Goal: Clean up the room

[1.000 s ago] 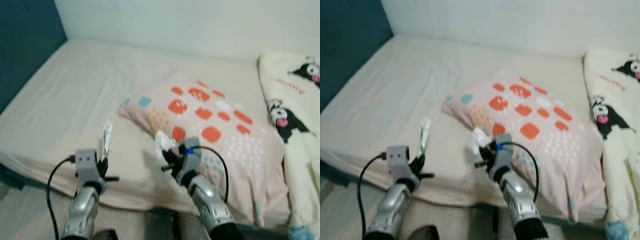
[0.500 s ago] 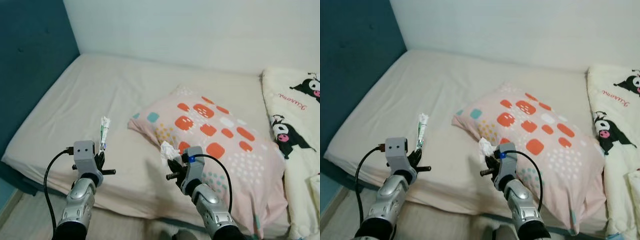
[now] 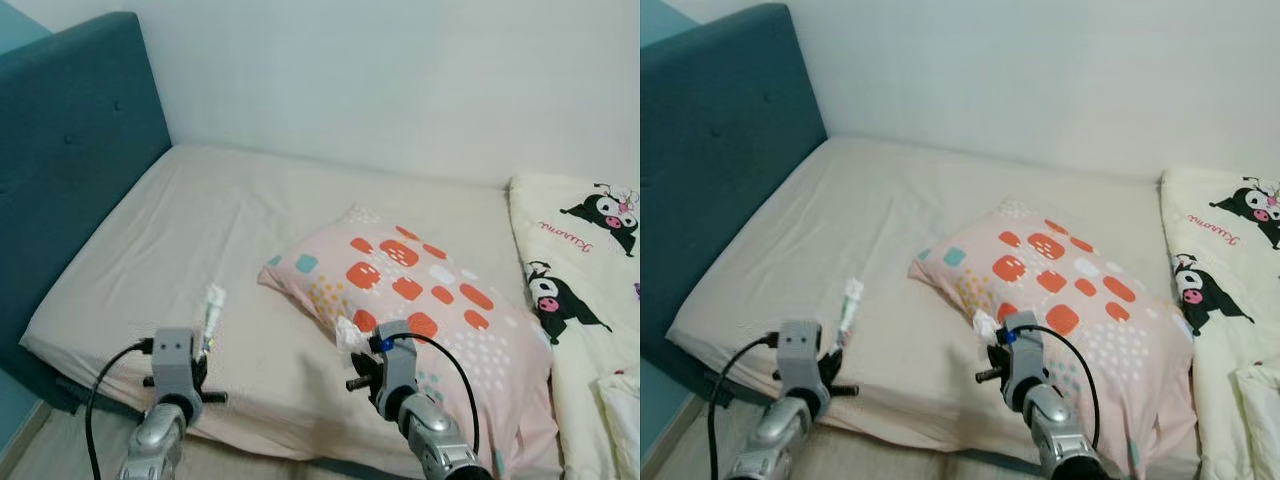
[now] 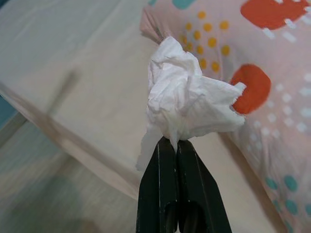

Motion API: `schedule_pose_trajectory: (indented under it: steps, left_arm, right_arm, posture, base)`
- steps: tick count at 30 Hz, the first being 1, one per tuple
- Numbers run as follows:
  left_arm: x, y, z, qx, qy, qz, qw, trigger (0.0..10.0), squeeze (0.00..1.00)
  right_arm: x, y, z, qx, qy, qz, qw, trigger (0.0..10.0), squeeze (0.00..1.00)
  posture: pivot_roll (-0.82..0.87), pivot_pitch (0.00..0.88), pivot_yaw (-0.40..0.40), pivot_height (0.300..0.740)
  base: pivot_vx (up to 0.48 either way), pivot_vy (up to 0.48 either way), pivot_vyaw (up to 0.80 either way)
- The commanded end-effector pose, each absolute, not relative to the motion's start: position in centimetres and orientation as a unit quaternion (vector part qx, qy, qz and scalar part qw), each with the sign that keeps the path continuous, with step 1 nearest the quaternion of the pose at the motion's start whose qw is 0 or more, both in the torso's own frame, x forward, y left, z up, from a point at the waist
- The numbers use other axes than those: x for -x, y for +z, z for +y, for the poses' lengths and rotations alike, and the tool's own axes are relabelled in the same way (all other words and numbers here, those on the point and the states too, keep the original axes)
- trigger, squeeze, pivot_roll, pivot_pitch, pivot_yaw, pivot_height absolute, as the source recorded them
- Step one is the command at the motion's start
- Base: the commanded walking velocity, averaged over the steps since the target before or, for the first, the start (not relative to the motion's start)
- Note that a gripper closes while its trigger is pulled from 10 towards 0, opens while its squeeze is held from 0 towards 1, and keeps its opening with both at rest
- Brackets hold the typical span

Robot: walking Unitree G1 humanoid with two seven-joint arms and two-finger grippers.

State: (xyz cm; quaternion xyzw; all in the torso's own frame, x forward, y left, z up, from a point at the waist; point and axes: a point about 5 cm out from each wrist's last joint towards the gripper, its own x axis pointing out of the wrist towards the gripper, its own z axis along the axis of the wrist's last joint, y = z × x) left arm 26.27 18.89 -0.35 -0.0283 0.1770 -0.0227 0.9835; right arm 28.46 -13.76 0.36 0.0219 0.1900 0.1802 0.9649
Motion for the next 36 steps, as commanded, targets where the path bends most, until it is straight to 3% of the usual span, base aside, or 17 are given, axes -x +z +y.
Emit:
schedule_pose_trajectory:
  steps: [1,3,4,36]
  left_arm:
    - [-25.1,-1.4,18.4,0.039,-0.033,0.194,0.98,10.0,0.0]
    - [-24.9,-1.5,18.2,0.042,-0.035,0.196,0.979,10.0,0.0]
    - [-24.4,-1.5,17.5,0.042,-0.044,0.188,0.98,10.0,0.0]
    - [-23.8,-1.3,17.6,0.081,-0.027,0.176,0.981,10.0,0.0]
  right_arm:
    - [-27.7,-0.4,-13.9,-0.014,0.187,0.199,0.962,4.4,0.0]
    - [-27.6,-0.5,-14.0,-0.014,0.186,0.202,0.961,4.4,0.0]
    - [-27.3,-0.8,-14.1,-0.012,0.197,0.208,0.958,10.0,0.0]
    - [-25.9,-1.6,-14.3,-0.002,0.239,0.217,0.946,10.0,0.0]
  posture:
    - [-0.09,0.085,-0.04,0.74]
    - [-0.09,0.085,-0.04,0.74]
    - [-0.08,0.088,-0.042,0.74]
    - [-0.07,0.123,-0.072,0.74]
  base:
    - [0.0,0.0,0.0]
    - [0.0,0.0,0.0]
    - [0.0,0.0,0.0]
    - [0.0,0.0,0.75]
